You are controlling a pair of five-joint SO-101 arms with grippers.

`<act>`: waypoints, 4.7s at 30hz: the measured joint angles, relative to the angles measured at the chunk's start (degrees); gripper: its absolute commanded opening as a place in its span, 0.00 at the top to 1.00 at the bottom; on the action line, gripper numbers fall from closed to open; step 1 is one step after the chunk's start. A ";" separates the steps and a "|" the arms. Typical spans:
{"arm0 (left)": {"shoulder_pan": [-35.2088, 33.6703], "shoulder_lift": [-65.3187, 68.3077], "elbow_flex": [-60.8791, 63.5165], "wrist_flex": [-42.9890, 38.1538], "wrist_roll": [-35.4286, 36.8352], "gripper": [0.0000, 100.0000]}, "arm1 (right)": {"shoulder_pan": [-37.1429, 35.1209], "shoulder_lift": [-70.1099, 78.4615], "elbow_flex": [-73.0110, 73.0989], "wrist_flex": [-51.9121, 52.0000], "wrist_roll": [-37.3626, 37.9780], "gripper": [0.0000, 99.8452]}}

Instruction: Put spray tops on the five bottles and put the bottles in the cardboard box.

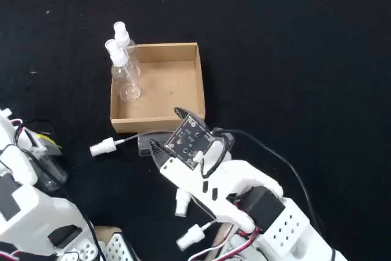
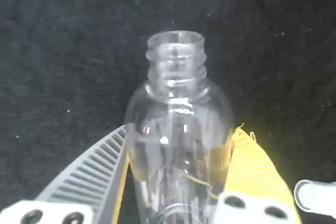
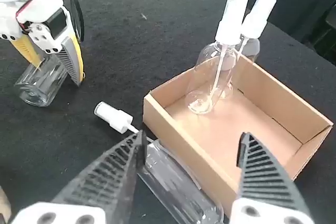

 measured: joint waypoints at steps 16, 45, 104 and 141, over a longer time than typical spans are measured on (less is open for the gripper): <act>-10.46 1.49 -11.43 16.53 -31.91 0.85 | 0.00 -0.53 2.55 0.00 0.00 0.74; -8.79 3.52 -12.75 16.62 -49.05 0.73 | 0.00 -0.53 2.55 0.00 0.00 0.74; -12.84 -12.22 0.26 3.52 -25.85 0.97 | -5.19 -0.70 -3.08 38.42 33.41 0.74; -26.90 10.29 -35.43 25.76 -28.40 0.97 | -11.60 13.54 15.12 19.52 69.98 0.74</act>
